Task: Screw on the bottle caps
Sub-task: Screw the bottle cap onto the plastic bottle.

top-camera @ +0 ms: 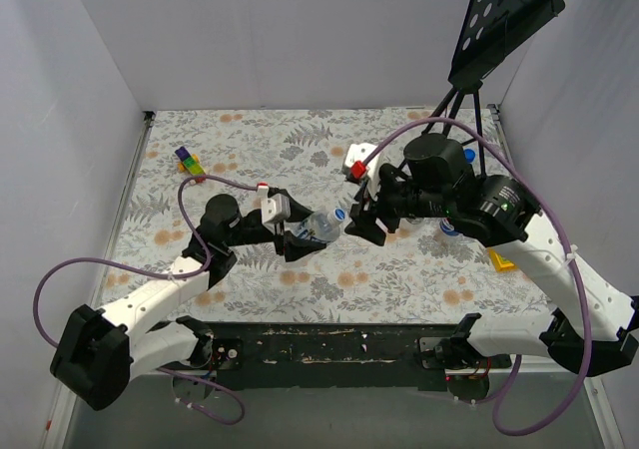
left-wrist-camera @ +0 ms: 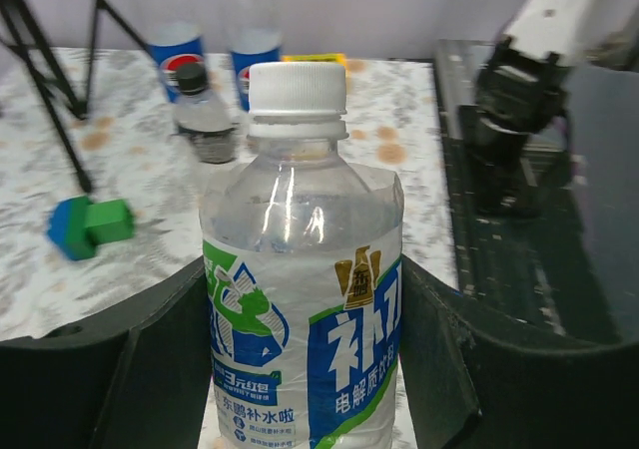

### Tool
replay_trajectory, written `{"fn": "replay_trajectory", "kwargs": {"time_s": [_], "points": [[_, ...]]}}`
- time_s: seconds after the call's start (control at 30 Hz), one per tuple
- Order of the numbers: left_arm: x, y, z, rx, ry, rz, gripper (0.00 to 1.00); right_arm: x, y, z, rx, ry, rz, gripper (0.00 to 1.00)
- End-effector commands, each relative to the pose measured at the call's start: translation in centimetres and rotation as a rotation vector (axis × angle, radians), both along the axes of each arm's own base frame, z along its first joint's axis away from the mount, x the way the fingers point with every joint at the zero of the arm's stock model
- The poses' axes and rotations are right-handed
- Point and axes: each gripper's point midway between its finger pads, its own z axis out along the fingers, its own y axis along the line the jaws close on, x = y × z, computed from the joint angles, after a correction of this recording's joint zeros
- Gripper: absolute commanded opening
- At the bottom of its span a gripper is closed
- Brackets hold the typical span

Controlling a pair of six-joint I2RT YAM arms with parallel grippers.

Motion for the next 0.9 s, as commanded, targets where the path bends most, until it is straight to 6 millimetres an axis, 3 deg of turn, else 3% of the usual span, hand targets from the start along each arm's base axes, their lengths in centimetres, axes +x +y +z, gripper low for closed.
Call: {"fn": "replay_trajectory", "kwargs": {"time_s": [0.0,0.3,0.57,0.87], "points": [[-4.5,-0.3,2.4,-0.035,0.071,-0.293,0.0,-2.7,-0.5,-0.3,-0.031,-0.126,0.258,0.7],[-6.0,-0.2,2.4,-0.034,0.113,-0.409,0.0,-4.8,0.8,-0.9,-0.02,-0.125,0.463,0.64],[-6.3,-0.1,2.5,-0.035,0.111,-0.423,0.0,-4.3,1.5,-1.7,-0.042,-0.121,0.488,0.58],[-6.4,-0.1,2.5,-0.036,0.11,-0.431,0.0,-3.8,2.1,-2.6,-0.064,-0.111,0.498,0.58]]}}
